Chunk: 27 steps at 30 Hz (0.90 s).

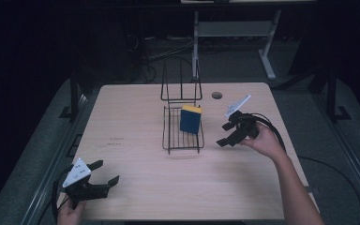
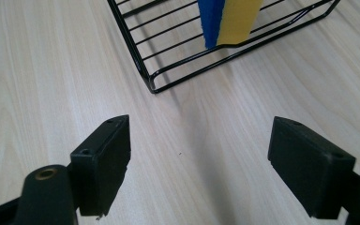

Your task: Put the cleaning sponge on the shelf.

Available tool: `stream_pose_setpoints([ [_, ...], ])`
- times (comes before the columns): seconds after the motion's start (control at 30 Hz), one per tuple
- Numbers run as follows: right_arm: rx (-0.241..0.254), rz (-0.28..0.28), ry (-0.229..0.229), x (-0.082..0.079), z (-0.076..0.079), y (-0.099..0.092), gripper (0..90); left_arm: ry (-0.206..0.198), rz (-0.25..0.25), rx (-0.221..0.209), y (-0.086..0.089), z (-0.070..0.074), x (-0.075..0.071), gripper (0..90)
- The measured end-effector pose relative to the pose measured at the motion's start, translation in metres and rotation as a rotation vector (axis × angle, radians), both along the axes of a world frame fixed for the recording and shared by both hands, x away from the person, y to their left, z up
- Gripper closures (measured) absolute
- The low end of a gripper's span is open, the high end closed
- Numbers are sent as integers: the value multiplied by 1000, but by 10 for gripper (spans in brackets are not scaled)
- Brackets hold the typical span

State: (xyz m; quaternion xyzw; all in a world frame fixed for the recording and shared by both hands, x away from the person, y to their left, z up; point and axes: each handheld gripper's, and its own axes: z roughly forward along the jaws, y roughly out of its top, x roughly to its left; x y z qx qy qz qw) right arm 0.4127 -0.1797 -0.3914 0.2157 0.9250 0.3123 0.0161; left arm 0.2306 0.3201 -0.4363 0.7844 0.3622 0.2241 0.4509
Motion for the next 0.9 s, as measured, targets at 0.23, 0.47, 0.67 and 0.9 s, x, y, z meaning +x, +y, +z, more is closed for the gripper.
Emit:
stream_pose_setpoints([
  [0.23,17,0,2,-4,-3,-5,209,4,-2,-2,-1,-1,0,141],
  [0.47,6,-10,16,-7,-7,-9,209,5,-2,0,-1,0,0,141],
  [0.67,17,-18,17,-13,-11,-13,210,5,-4,0,-1,0,0,141],
  [0.9,18,-31,31,-18,-18,-21,209,6,-2,0,-2,0,0,141],
])
